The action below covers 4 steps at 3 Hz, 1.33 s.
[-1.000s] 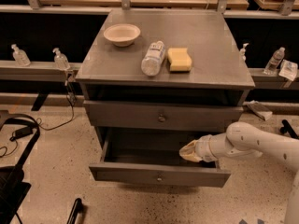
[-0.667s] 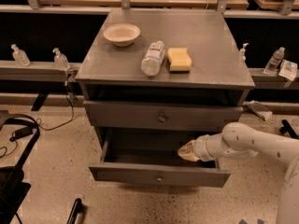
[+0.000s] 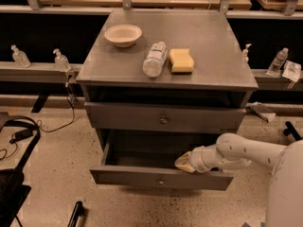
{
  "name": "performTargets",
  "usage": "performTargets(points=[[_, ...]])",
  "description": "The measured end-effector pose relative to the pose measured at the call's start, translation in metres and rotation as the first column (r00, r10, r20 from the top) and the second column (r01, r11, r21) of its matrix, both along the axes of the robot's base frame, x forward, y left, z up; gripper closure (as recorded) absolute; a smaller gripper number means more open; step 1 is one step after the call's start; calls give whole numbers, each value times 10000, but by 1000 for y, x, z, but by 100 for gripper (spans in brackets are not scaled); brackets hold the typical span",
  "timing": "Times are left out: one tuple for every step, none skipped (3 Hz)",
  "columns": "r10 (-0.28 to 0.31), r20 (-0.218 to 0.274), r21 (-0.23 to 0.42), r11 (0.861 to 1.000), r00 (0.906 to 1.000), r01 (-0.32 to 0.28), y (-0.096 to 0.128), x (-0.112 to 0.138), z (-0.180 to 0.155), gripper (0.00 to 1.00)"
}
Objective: Open middle drawer
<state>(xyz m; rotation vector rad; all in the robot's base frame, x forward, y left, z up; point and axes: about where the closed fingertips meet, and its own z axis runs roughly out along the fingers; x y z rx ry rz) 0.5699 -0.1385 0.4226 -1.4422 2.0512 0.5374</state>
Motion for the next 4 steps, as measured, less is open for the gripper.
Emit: performTargets(points=[[1,0,1,10000,10000,-1,0,0,5,100],[1,0,1,10000,10000,-1,0,0,5,100],[1,21,48,10000,10000,-1,1,-2,7,100],[-9,342,759,9971,9994,-17,16,-28,28,100]])
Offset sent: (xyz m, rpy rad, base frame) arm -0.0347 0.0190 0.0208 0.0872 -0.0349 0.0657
